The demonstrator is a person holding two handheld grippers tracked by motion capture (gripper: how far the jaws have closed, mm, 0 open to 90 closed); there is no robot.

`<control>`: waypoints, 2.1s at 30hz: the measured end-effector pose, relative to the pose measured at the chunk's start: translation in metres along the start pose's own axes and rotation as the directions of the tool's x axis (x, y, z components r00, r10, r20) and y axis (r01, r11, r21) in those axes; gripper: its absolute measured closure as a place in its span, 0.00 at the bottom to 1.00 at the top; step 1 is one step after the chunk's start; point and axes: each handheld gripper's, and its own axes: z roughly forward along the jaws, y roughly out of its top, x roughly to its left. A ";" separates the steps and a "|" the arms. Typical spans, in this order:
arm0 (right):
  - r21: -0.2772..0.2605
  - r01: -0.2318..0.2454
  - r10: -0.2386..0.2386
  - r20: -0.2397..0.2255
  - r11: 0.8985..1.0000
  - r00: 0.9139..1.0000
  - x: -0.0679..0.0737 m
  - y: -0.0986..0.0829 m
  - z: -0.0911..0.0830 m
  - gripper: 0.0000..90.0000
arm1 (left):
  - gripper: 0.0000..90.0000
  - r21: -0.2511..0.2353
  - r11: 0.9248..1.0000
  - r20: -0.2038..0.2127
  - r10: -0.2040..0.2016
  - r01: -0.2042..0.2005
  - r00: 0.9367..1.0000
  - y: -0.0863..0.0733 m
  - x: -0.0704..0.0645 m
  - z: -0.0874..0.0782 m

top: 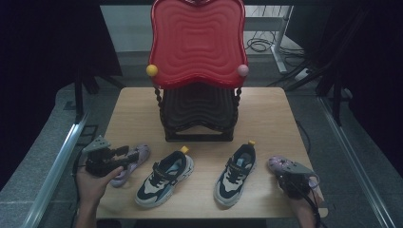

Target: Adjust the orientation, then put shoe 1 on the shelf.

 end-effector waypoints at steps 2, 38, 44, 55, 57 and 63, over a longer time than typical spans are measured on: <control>-0.001 -0.007 0.007 0.015 1.000 1.000 0.001 0.001 0.001 1.00 | 0.47 0.006 1.000 0.001 0.002 -0.002 1.000 0.000 0.000 0.001; -0.277 -0.135 0.101 -0.135 0.951 0.986 -0.036 0.007 -0.050 0.79 | 0.46 0.003 1.000 0.003 -0.021 0.021 1.000 -0.003 0.003 0.002; -0.289 -0.155 0.094 -0.216 0.945 0.972 -0.039 0.003 -0.053 0.71 | 0.46 -0.004 1.000 -0.005 -0.024 0.024 1.000 -0.005 0.003 -0.003; -0.286 -0.128 0.059 -0.239 0.950 0.969 -0.043 -0.002 -0.059 0.60 | 0.47 -0.023 0.998 -0.029 -0.065 0.064 0.997 -0.024 0.013 -0.020; -0.285 -0.128 0.060 -0.236 0.950 0.970 -0.044 -0.003 -0.058 0.59 | 0.48 -0.026 0.998 -0.033 -0.064 0.064 0.997 -0.030 0.016 -0.024; -0.279 -0.137 0.074 -0.224 0.951 0.972 -0.047 -0.005 -0.058 0.57 | 0.49 0.005 0.999 -0.025 -0.039 0.039 0.999 -0.041 0.021 -0.027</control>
